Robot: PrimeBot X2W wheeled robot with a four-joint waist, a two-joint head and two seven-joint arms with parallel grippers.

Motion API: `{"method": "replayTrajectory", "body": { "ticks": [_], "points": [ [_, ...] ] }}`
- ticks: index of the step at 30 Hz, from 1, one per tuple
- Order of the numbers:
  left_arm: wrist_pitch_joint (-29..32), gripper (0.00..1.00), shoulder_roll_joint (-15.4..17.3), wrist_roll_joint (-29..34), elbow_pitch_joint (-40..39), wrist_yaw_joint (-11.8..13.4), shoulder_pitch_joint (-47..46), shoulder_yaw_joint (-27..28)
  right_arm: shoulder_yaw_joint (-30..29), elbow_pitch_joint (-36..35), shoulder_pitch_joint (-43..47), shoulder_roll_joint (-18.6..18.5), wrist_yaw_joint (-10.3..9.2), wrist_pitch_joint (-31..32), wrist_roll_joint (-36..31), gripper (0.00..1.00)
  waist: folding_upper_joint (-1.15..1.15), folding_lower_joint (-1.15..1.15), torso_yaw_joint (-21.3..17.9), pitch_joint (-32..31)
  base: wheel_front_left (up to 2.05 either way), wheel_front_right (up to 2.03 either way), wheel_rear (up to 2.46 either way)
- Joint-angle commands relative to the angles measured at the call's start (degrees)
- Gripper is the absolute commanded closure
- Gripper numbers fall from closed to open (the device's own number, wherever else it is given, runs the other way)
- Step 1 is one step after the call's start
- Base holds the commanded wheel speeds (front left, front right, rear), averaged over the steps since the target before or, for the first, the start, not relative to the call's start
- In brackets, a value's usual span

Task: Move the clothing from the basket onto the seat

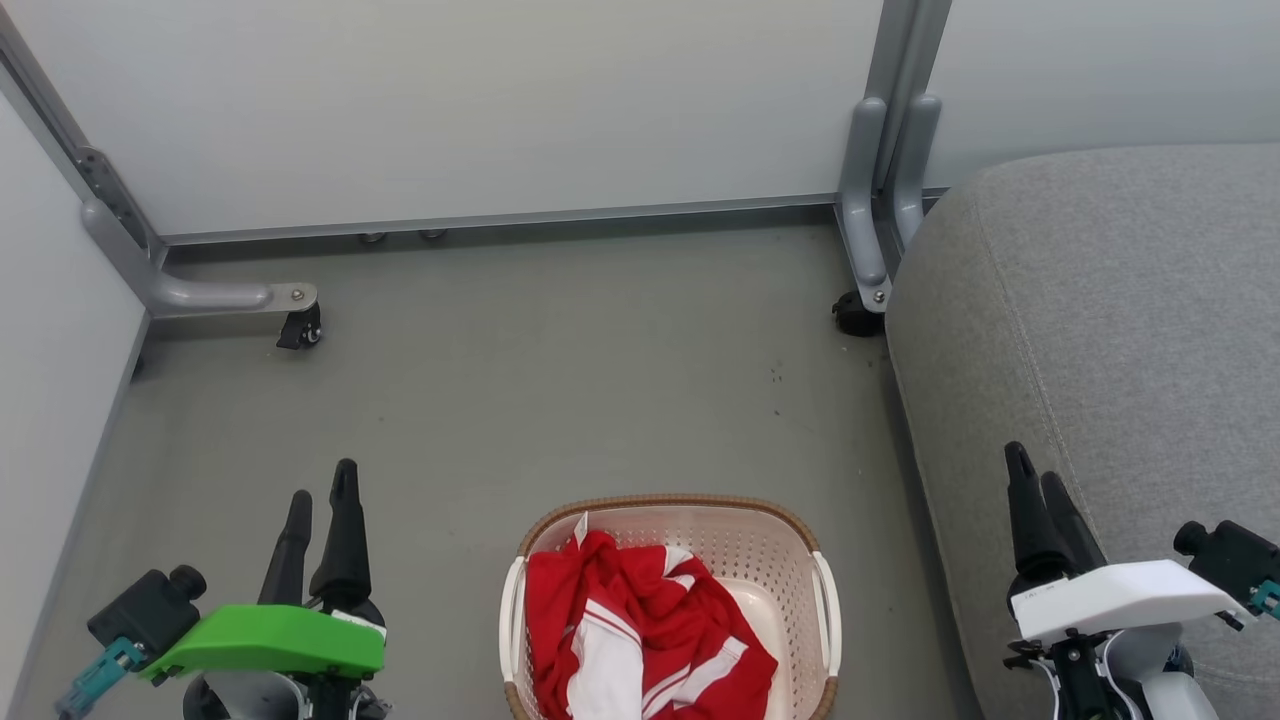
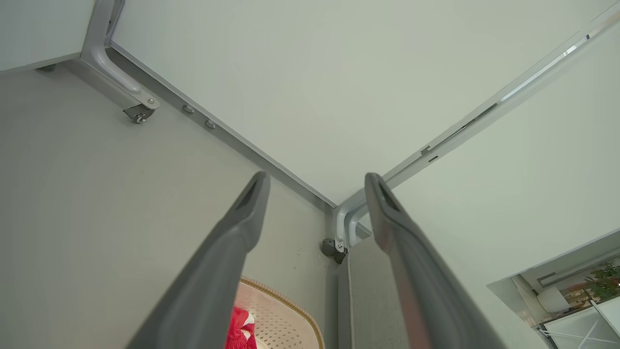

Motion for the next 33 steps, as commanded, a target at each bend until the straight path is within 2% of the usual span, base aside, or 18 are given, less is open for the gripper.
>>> {"method": "replayTrajectory", "body": {
  "ticks": [1, 16, 33],
  "points": [
    [-0.69, 0.00, 0.32, 2.01, -1.02, 0.16, 0.09, -0.17, 0.02, -1.06, 0.17, -0.31, 0.03, -0.71, -1.98, 0.00, 0.00, 0.00, 0.02, -0.02, 0.00, 0.00, 0.00],
    [-3.30, 0.00, 0.42, 13.37, -2.73, 0.27, 0.54, -2.14, 0.76, -3.26, 0.63, -0.40, 0.03, -3.31, -12.65, 0.00, 0.00, 0.00, 0.37, 0.04, 0.00, 0.00, 0.00],
    [-5.75, 0.00, 0.51, 23.28, -3.94, 0.19, 0.60, -4.26, 0.61, -5.08, 1.36, -0.49, 0.04, -5.80, -22.19, 0.00, 0.00, 0.00, 1.18, 0.00, 0.00, 0.00, 0.00]
  ]
}}
